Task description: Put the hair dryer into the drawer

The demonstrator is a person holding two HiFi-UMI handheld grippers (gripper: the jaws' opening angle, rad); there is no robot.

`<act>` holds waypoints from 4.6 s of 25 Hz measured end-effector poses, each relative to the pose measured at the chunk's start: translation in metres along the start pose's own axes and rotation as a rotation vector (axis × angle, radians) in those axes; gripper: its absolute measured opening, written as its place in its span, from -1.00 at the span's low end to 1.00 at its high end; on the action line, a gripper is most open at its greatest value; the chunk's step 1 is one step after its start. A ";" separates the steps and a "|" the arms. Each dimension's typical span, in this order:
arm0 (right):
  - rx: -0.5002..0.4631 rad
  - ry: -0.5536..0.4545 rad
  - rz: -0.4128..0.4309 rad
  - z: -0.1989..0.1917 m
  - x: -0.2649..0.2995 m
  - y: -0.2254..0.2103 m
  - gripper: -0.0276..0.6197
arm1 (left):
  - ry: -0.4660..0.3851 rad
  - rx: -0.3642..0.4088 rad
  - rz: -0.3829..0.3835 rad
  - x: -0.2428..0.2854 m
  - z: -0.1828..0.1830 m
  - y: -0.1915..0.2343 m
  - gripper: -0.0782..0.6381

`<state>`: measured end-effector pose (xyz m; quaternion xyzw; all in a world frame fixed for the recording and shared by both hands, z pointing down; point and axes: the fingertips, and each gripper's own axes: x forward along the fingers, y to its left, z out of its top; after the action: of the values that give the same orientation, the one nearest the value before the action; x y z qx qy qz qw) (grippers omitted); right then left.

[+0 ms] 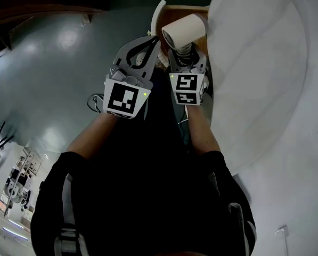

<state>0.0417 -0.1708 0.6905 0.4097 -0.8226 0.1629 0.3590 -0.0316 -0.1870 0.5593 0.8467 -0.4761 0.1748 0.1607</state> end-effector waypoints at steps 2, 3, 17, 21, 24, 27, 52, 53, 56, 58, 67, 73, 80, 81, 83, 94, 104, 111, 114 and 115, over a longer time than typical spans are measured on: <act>0.020 0.022 0.007 -0.007 0.007 0.000 -0.09 | -0.008 0.034 -0.006 0.004 -0.001 0.002 -0.76; 0.028 0.035 0.008 -0.010 0.010 -0.001 -0.09 | -0.011 0.049 -0.009 0.006 -0.001 0.003 -0.76; 0.115 0.201 0.003 -0.045 0.028 -0.010 -0.09 | 0.061 0.016 -0.031 0.021 -0.030 0.000 -0.76; 0.145 0.255 0.006 -0.048 0.034 -0.012 -0.09 | 0.079 0.014 -0.040 0.023 -0.033 -0.001 -0.76; 0.175 0.289 0.012 -0.052 0.040 -0.014 -0.09 | 0.091 0.016 -0.045 0.027 -0.036 -0.001 -0.76; 0.202 0.331 0.012 -0.057 0.042 -0.015 -0.09 | 0.096 0.012 -0.047 0.027 -0.036 -0.003 -0.76; 0.212 0.660 0.115 -0.090 0.086 -0.006 -0.04 | 0.113 -0.018 -0.058 0.037 -0.047 0.000 -0.76; 0.212 0.651 0.122 -0.090 0.087 -0.004 -0.03 | 0.112 -0.016 -0.055 0.036 -0.046 0.001 -0.76; 0.236 0.637 0.142 -0.088 0.087 -0.001 -0.01 | 0.105 -0.011 -0.045 0.034 -0.042 0.003 -0.76; 0.286 0.630 0.156 -0.086 0.085 0.001 0.03 | 0.098 -0.010 -0.038 0.031 -0.038 0.004 -0.76; 0.166 0.524 0.050 -0.051 0.040 -0.004 0.09 | 0.060 0.005 -0.024 0.008 -0.018 0.001 -0.76; 0.067 0.343 -0.058 -0.003 -0.009 -0.003 -0.49 | 0.001 0.038 -0.018 -0.022 0.006 -0.008 -0.76; -0.006 0.167 -0.155 0.047 -0.072 -0.005 -0.84 | -0.059 0.050 0.007 -0.049 0.030 -0.018 -0.76; 0.000 0.139 -0.169 0.054 -0.081 -0.007 -0.84 | -0.072 0.054 0.007 -0.052 0.036 -0.019 -0.76; 0.027 0.066 -0.198 0.071 -0.101 -0.014 -0.84 | -0.104 0.066 0.005 -0.056 0.049 -0.022 -0.76; 0.093 -0.335 -0.367 0.163 -0.227 -0.059 -0.84 | -0.264 0.110 0.043 -0.092 0.123 -0.034 -0.76; 0.084 -0.684 -0.417 0.228 -0.324 -0.059 -0.84 | -0.404 0.084 0.065 -0.135 0.196 -0.037 -0.76; 0.112 -0.739 -0.359 0.227 -0.333 -0.040 -0.84 | -0.439 0.081 0.067 -0.154 0.208 -0.043 -0.76; 0.110 -0.738 -0.349 0.226 -0.331 -0.033 -0.84 | -0.430 0.074 0.067 -0.154 0.203 -0.040 -0.76; 0.113 -0.737 -0.346 0.226 -0.329 -0.031 -0.84 | -0.431 0.075 0.068 -0.155 0.203 -0.039 -0.76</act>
<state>0.0968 -0.1335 0.2955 0.5920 -0.8048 -0.0127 0.0395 -0.0440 -0.1403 0.3054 0.8532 -0.5211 0.0127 0.0177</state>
